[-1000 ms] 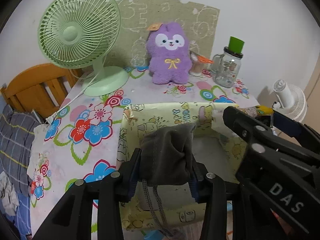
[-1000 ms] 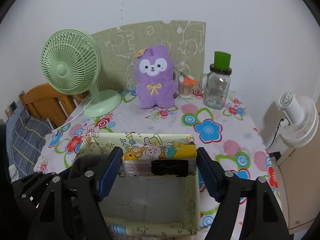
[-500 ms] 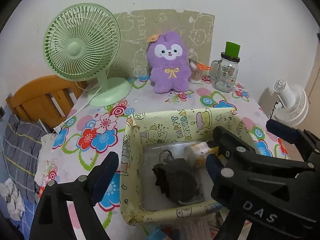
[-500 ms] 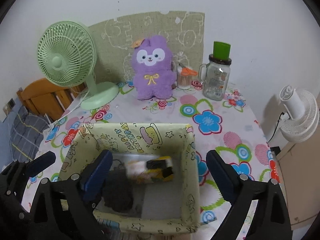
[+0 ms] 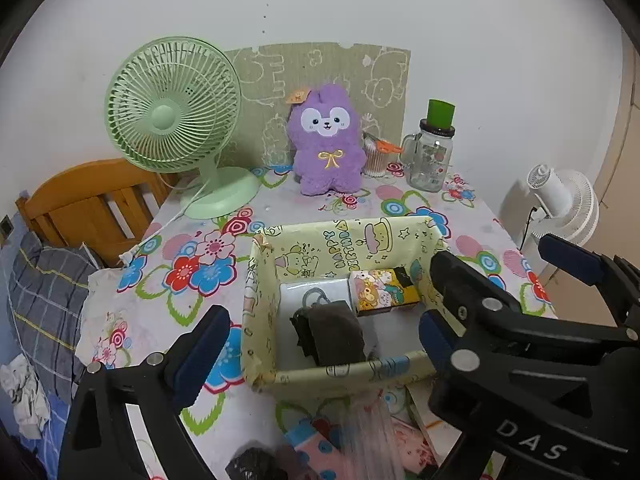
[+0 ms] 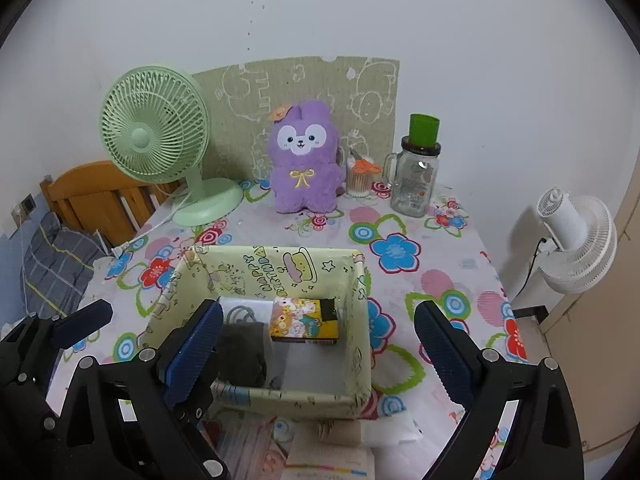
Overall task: Organize soft objects
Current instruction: 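Lower both items into the fabric box and open both tools, then withdraw both tools up out of the box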
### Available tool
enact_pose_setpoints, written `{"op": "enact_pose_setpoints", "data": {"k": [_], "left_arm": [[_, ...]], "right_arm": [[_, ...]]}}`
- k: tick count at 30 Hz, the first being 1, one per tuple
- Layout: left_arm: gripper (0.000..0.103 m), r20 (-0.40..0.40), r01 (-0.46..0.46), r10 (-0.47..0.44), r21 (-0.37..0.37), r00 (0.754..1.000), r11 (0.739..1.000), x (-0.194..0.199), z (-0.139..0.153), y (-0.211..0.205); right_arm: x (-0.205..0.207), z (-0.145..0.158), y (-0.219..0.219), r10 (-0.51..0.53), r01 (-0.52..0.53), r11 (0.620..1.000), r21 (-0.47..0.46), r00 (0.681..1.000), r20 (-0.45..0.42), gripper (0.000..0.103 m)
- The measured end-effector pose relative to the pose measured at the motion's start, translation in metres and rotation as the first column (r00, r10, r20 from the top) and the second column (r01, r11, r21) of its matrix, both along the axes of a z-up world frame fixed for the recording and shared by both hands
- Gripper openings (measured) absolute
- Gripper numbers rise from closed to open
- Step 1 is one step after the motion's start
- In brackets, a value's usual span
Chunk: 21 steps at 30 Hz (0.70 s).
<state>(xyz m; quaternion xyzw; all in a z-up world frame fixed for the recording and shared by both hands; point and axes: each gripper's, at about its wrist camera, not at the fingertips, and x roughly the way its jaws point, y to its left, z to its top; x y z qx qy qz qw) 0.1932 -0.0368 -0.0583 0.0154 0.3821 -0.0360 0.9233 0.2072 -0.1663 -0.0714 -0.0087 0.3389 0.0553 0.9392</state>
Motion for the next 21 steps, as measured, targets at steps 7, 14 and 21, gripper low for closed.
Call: {"op": "enact_pose_setpoints", "data": {"k": [7,14,21], "left_arm": [[0.097,0.029,0.001,-0.002,0.003,1.000,1.000,-0.025,0.014,-0.002],[0.097,0.051,-0.005,0.005,0.000,0.999,1.000,-0.050,0.023,-0.002],[0.097,0.060,-0.001,0.001,0.001,0.998,1.000,-0.070,0.027,-0.002]], "right_arm": [[-0.029,0.015,-0.004,-0.008,0.009,1.000,-0.004,0.999,0.031,0.100],[-0.057,0.026,-0.006,-0.015,0.016,1.000,-0.010,0.998,0.062,0.101],[-0.079,0.028,-0.008,-0.018,0.018,1.000,0.003,0.998,0.064,0.102]]}}
